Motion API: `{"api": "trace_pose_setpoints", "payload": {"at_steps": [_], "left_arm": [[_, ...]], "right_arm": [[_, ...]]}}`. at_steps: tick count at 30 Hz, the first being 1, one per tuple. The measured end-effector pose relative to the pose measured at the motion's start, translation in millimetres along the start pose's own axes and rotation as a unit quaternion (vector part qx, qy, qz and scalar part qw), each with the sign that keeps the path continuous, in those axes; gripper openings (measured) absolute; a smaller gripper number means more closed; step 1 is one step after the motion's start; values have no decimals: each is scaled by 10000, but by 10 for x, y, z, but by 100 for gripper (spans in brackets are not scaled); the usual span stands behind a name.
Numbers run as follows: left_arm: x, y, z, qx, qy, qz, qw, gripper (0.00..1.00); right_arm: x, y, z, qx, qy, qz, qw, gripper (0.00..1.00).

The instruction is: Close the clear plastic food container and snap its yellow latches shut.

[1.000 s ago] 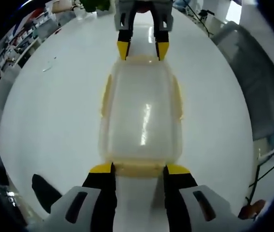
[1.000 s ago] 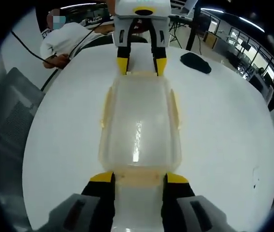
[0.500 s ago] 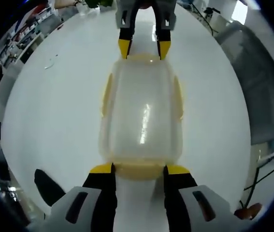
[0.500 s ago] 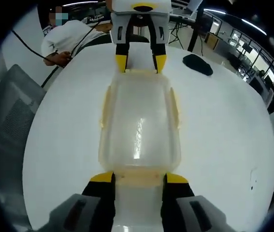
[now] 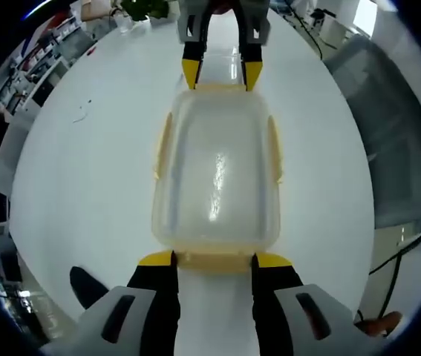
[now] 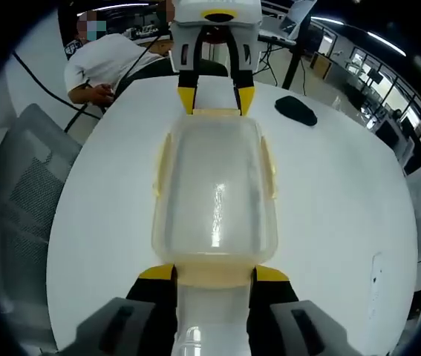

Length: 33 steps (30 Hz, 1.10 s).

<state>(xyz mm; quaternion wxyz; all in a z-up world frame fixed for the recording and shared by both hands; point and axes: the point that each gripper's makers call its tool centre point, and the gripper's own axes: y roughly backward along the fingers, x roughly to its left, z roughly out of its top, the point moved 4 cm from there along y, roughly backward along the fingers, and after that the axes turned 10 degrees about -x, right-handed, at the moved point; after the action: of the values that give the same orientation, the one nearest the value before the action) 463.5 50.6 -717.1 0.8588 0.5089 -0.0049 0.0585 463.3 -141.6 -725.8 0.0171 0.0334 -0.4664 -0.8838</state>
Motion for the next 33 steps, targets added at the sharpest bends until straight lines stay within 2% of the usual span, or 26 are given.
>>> {"api": "trace_pose_setpoints", "payload": {"at_steps": [6,14,33], "left_arm": [[-103,69,159,-21,27,124,9999,35],[-121,108,341,-43,6,263,9996,35],[-174,4,852,-178,50,349,9992,35]], "right_arm": [[39,163,-19,-54,64,-35,10000,34],[68,364,-70,-124,202,-158,9996,34],[65,753,-402,-56,292,-211,9993,34]]}}
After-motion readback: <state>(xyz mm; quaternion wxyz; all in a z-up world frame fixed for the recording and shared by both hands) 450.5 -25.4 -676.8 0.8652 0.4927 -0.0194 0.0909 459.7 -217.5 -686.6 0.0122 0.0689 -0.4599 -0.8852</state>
